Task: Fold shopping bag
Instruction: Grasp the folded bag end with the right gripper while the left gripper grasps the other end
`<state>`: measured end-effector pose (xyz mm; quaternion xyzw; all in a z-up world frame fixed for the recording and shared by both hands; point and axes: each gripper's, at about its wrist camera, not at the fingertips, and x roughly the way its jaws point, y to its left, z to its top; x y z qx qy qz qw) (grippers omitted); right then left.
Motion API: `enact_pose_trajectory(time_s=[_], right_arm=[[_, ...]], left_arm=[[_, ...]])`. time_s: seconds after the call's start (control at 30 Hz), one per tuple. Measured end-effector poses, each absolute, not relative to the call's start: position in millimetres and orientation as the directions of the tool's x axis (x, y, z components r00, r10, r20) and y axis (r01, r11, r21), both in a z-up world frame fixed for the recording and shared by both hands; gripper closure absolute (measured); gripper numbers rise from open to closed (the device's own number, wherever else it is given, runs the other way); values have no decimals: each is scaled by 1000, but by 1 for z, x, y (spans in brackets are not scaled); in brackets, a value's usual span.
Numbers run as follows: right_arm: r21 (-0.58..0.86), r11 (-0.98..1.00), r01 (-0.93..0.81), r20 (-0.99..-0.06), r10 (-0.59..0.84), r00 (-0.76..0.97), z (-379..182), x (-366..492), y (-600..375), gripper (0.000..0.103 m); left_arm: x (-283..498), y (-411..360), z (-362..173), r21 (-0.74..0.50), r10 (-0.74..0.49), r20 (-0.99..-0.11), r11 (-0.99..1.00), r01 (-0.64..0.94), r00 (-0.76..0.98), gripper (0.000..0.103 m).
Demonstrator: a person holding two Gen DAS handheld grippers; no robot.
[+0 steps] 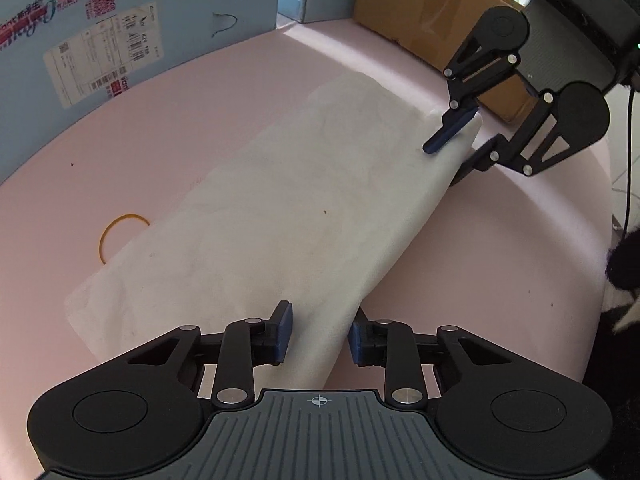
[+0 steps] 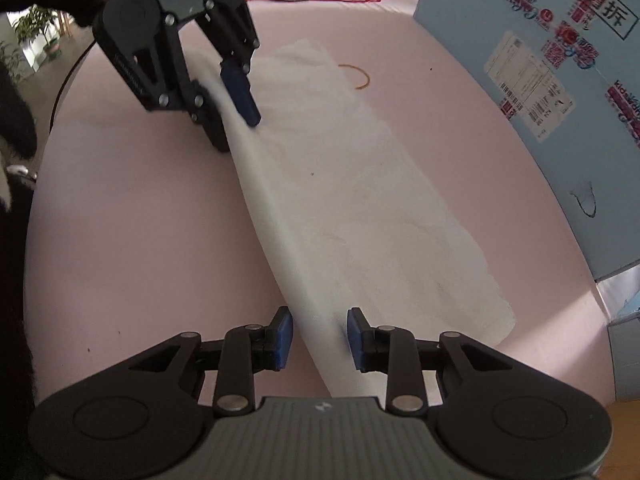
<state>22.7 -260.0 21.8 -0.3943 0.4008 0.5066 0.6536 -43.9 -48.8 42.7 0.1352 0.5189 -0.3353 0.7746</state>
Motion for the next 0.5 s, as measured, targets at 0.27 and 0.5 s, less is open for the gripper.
enact_pose_trajectory(time_s=[0.27, 0.5], right_arm=[[329, 328, -886, -878, 453, -158, 27, 38, -280, 89], [351, 483, -803, -887, 446, -119, 13, 58, -293, 88]], left_arm=[[-41, -9, 40, -345, -489, -867, 729, 591, 97, 77], [-41, 42, 30, -518, -599, -787, 772, 369, 148, 77]])
